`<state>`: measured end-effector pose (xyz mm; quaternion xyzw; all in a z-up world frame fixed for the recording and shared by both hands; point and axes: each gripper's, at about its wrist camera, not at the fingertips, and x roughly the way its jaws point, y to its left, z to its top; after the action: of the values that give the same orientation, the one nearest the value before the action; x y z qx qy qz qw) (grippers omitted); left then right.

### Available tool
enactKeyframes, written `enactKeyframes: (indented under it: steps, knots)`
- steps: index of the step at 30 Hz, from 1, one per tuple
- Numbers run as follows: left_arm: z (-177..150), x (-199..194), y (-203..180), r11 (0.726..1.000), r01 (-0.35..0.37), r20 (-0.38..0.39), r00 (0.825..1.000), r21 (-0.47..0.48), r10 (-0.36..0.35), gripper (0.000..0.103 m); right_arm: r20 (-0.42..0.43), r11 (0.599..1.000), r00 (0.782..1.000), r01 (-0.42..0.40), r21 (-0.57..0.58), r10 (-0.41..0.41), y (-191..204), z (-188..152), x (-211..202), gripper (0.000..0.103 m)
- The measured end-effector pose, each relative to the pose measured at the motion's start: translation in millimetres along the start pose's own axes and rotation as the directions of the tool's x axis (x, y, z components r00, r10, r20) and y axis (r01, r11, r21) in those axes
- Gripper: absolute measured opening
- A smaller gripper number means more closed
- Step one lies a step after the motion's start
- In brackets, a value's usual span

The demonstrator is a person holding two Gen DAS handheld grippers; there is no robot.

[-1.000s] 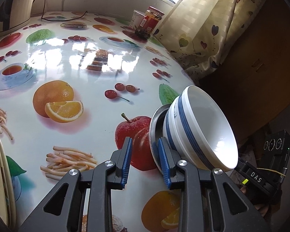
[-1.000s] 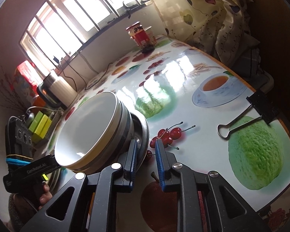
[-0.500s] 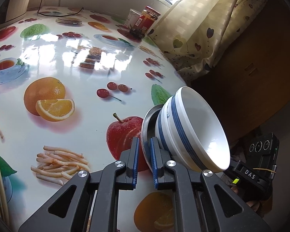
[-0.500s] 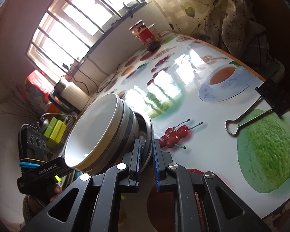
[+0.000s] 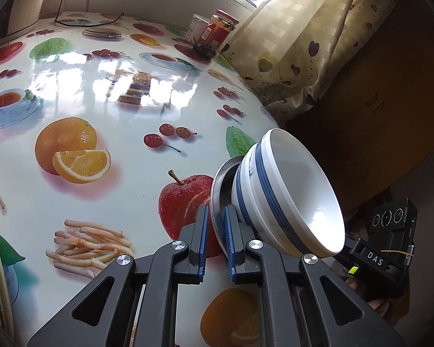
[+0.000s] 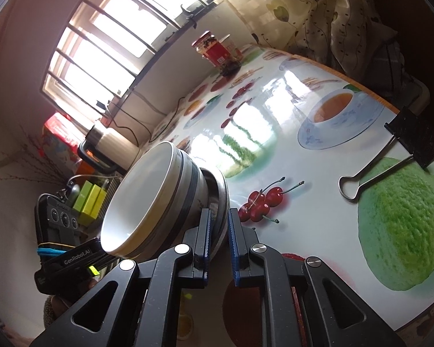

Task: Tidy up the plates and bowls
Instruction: 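Lift the steel bowl with nested white bowls using both grippers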

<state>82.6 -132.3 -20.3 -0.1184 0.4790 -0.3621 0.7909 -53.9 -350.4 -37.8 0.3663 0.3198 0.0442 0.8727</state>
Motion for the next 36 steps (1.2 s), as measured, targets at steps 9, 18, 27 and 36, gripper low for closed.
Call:
enactKeyframes:
  steps: [9, 18, 27, 36]
  knots:
    - [0.1, 0.0, -2.7, 1.000, -0.010, 0.003, 1.000, 0.010, 0.010, 0.009, 0.001, 1.000, 1.000, -0.005, -0.005, 0.005, 0.4, -0.6, 0.4, 0.012]
    - [0.6, 1.3, -6.8, 0.999, -0.040, 0.009, 0.999, 0.033, 0.040, 0.009, 0.002, 1.000, 1.000, 0.000, -0.018, 0.000, -0.8, -0.3, 0.4, 0.011]
    - [0.9, 2.0, -8.0, 0.998, -0.047, 0.009, 0.999, 0.037, 0.047, 0.009, 0.005, 1.000, 1.000, -0.008, -0.017, 0.008, -0.7, 0.0, 0.3, 0.011]
    - [0.5, 1.4, -7.9, 0.998, -0.050, 0.009, 0.999, 0.036, 0.050, 0.009, 0.006, 1.000, 1.000, -0.006, -0.025, 0.006, 0.7, 2.0, -0.9, 0.011]
